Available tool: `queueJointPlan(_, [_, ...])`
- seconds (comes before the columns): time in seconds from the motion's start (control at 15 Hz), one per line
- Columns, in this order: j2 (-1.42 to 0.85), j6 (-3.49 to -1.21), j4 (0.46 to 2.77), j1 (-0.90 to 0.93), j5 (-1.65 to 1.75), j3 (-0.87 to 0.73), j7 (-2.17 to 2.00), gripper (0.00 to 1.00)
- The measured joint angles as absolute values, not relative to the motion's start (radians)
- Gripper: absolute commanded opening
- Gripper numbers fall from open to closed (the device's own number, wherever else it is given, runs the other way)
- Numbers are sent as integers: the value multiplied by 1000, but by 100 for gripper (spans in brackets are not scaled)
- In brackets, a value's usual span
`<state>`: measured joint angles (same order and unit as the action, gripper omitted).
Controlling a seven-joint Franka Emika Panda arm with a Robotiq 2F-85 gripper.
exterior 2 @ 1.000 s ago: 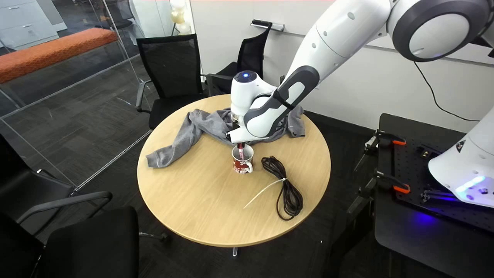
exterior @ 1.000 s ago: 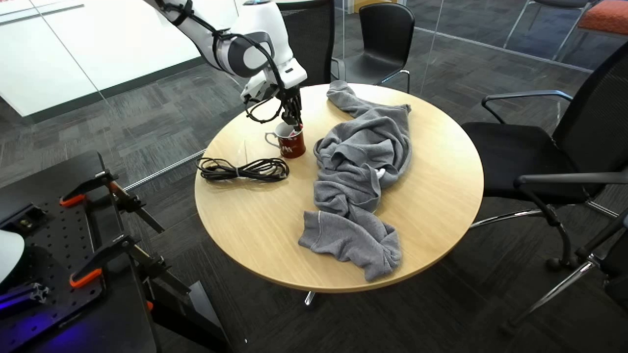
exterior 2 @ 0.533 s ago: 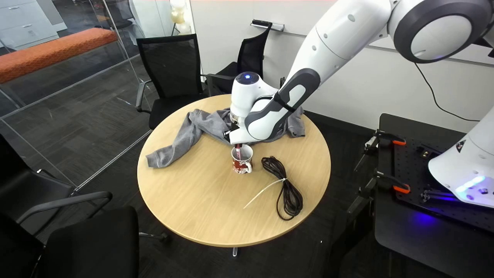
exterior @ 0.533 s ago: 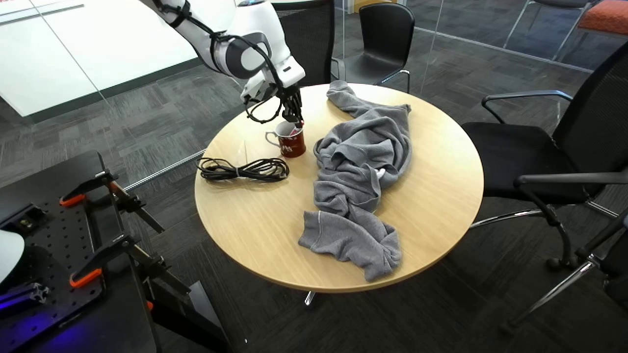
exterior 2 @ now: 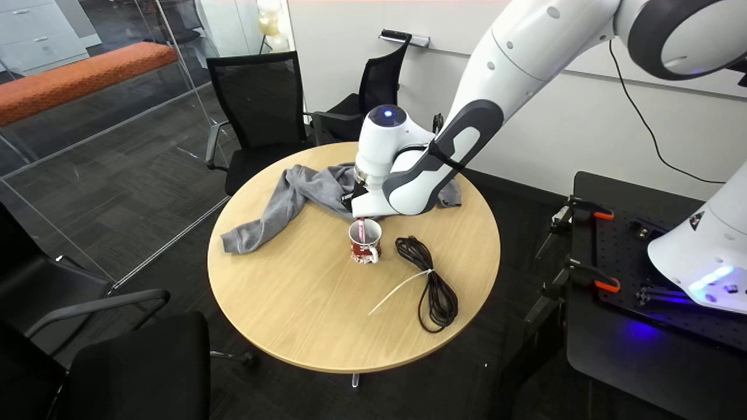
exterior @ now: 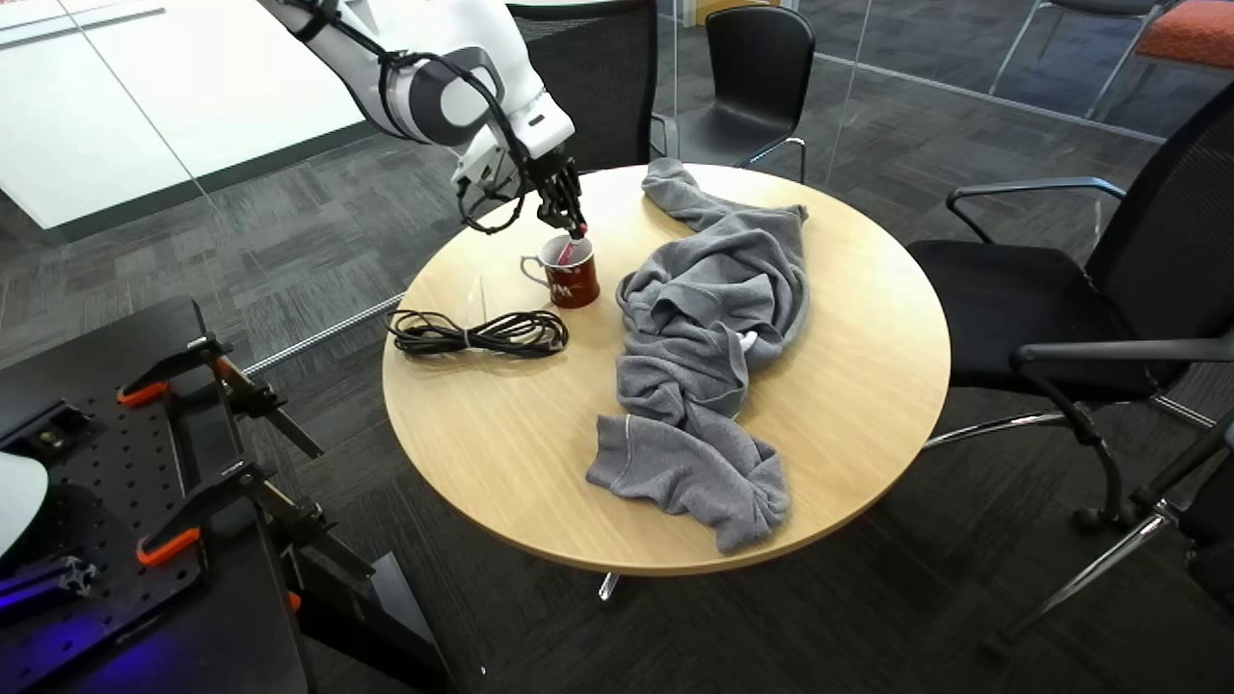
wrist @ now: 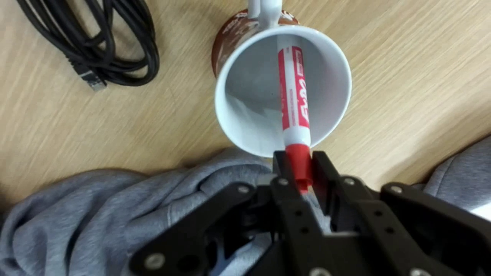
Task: Pick up the pen from the mug cup and put it on the table.
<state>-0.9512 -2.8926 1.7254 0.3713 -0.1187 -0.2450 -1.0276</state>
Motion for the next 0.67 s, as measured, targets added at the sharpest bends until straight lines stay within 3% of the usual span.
queueJointPlan(0.67, [-670, -2902, 2029, 445, -119, -310, -1101, 5])
